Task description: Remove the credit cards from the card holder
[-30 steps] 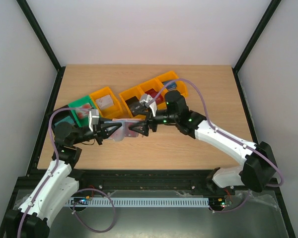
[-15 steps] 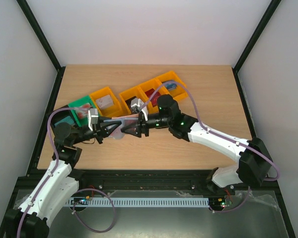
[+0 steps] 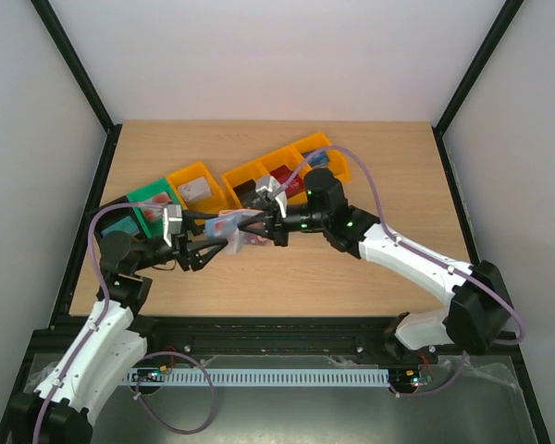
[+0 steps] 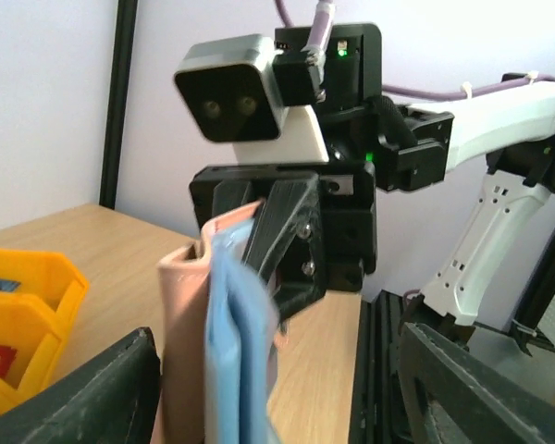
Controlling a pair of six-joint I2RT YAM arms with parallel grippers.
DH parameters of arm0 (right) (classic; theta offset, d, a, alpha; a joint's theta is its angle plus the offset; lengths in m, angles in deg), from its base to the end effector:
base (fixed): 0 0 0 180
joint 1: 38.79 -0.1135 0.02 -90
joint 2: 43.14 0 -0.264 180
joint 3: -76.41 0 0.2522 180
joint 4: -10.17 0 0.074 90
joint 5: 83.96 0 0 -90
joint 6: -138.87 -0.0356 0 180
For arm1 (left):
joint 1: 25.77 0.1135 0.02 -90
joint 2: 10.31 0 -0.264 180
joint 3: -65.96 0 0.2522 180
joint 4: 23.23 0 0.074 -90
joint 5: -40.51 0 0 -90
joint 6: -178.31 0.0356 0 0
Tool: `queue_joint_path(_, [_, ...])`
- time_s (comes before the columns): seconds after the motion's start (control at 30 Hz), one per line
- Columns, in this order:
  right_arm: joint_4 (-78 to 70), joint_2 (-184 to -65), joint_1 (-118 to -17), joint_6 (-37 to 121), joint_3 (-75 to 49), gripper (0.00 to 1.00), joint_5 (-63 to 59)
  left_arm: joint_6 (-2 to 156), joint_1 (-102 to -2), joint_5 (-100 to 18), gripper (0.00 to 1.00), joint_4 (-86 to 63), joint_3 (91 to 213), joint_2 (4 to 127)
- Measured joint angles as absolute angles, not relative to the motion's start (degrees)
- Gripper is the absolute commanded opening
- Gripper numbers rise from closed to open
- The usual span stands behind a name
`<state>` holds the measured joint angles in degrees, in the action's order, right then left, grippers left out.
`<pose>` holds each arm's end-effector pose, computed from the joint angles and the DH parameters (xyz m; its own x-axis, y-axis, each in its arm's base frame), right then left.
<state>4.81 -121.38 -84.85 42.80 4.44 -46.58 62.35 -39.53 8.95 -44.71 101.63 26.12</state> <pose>0.1951 0.2432 0.3251 -0.2424 -0.1591 -0.9570 -0.9570 -0.1230 0.2629 0.1350 -0.0643 0.2997 -0.0844 -0.2152 -0.9729 0.9584 0.2498 -0.1384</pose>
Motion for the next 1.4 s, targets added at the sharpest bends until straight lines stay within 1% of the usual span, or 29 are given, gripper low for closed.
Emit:
queue_joint_path(0.13, [-4.13,-119.63,-83.32,50.52,2.62,0.02,-48.83,65.59,-37.16,12.10,0.71,-40.95,101.70,25.81])
queue_joint_path(0.27, [-11.27,-119.15,-83.43,56.50,0.37,0.02,-51.78,72.23,-36.44,14.68,0.59,-34.75,102.24,25.74])
queue_joint_path(0.4, [-14.44,-119.13,-83.34,59.46,0.02,0.02,-54.14,76.63,-36.71,15.09,0.52,-30.81,102.72,26.05])
queue_joint_path(0.47, [-15.23,-119.09,-83.34,60.46,0.02,0.02,-54.80,78.16,-36.73,15.94,0.46,-29.35,103.25,26.16])
queue_joint_path(0.53, [-15.82,-118.93,-83.34,61.29,0.02,0.02,-55.15,79.38,-36.73,16.77,0.38,-28.12,103.51,26.16])
queue_joint_path(0.6, [-16.56,-118.58,-83.36,62.01,0.02,0.02,-55.32,80.36,-36.73,17.58,0.24,-27.38,103.60,26.12])
queue_joint_path(0.67, [-16.89,-118.15,-83.36,62.27,0.02,0.02,-55.37,81.26,-36.79,17.95,0.05,-27.01,103.71,26.14])
queue_joint_path(0.7, [-16.89,-118.04,-83.36,62.34,0.00,0.02,-55.43,81.19,-36.86,18.04,0.03,-26.99,103.77,26.12])
queue_joint_path(0.77, [-16.76,-118.04,-83.34,62.25,-0.09,0.02,-55.70,80.63,-36.95,18.11,0.02,-27.23,103.84,26.14])
queue_joint_path(0.8, [-16.72,-118.02,-83.12,62.12,-0.15,0.11,-55.63,80.30,-36.97,18.24,0.02,-27.47,103.86,26.12])
queue_joint_path(0.83, [-16.61,-118.04,-82.93,61.90,-0.18,0.29,-55.50,79.97,-37.03,18.19,0.02,-27.73,103.86,26.09])
queue_joint_path(0.87, [-16.45,-118.04,-82.86,61.68,-0.20,0.44,-55.28,79.66,-37.08,17.89,0.02,-27.95,103.86,26.09])
queue_joint_path(0.9, [-16.26,-118.04,-82.86,61.14,-0.20,0.53,-54.84,79.38,-37.06,17.10,0.02,-27.80,103.86,26.09])
queue_joint_path(0.93, [-15.69,-118.02,-82.93,60.46,-0.20,0.57,-53.97,79.29,-37.06,15.68,0.02,-27.51,103.88,26.09])
queue_joint_path(1.0, [-14.03,-118.02,-83.08,58.10,-0.15,0.59,-50.34,79.75,-37.06,11.27,0.02,-26.00,104.04,26.09])
queue_joint_path(1.07, [-11.62,-117.47,-83.34,55.11,0.39,0.60,-43.39,81.09,-37.06,5.23,0.02,-23.64,104.36,26.09])
queue_joint_path(1.2, [-8.65,-116.38,-83.58,49.64,1.07,0.58,-26.34,85.83,-37.06,-10.88,0.02,-17.92,105.94,26.62])
queue_joint_path(1.27, [-8.24,-116.38,-84.04,48.09,1.05,0.57,-19.65,89.94,-37.16,-17.78,0.02,-14.92,107.53,26.97])
queue_joint_path(1.33, [-7.47,-116.31,-85.53,47.30,1.11,0.56,-15.70,94.86,-37.91,-24.23,0.02,-12.15,109.43,27.23])
queue_joint_path(1.4, [-5.24,-115.98,-88.17,47.06,1.59,0.56,-14.28,101.00,-39.68,-30.59,0.02,-10.03,111.27,27.58])
